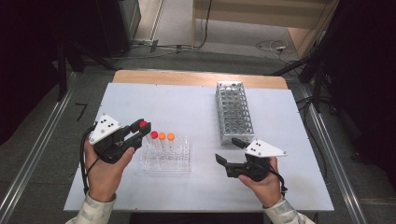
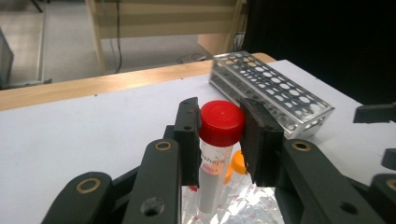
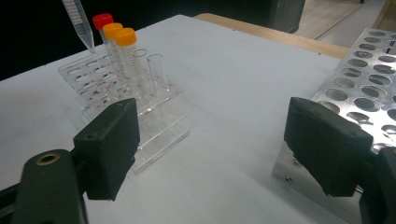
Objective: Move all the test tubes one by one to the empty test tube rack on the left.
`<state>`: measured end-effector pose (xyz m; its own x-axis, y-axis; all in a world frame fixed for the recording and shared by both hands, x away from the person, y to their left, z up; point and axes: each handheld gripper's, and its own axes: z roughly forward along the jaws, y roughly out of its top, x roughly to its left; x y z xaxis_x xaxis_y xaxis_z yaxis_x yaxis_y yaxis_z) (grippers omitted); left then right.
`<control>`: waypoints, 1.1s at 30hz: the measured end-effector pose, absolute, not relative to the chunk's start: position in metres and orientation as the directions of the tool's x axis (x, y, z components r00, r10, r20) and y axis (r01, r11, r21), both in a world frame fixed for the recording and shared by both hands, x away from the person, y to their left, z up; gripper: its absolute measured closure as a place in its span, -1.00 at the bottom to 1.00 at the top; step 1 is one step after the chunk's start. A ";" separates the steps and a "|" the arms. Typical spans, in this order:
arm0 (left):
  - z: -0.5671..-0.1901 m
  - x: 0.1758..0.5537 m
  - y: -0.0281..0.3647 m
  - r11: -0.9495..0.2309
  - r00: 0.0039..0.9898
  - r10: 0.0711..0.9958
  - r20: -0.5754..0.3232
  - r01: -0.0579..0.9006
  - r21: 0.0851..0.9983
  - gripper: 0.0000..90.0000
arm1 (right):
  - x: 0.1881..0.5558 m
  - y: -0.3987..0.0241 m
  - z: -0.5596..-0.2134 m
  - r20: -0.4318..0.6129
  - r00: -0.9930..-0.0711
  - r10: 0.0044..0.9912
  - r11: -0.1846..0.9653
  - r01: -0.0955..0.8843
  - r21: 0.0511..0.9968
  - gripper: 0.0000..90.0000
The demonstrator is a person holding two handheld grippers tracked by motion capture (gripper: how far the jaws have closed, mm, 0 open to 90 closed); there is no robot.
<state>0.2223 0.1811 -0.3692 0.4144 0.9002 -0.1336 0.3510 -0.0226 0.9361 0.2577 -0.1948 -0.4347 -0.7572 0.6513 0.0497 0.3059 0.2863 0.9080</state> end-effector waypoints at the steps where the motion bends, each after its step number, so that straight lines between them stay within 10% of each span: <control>1: -0.369 0.222 0.183 -0.024 0.410 0.903 -0.131 0.351 0.936 0.55 | 0.258 -0.195 -0.435 0.050 -0.757 0.651 0.287 0.306 0.908 -0.63; 33: -0.404 0.241 0.182 -0.049 0.357 0.928 -0.103 0.392 0.919 0.54 | 0.258 -0.195 -0.436 0.047 -0.755 0.654 0.293 0.310 0.904 -0.61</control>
<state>0.2412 0.1822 -0.4037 0.3568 0.9285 -0.1030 0.3915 -0.0486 0.9189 0.2583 -0.1951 -0.4363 -0.7550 0.6540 0.0473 0.3104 0.2929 0.9044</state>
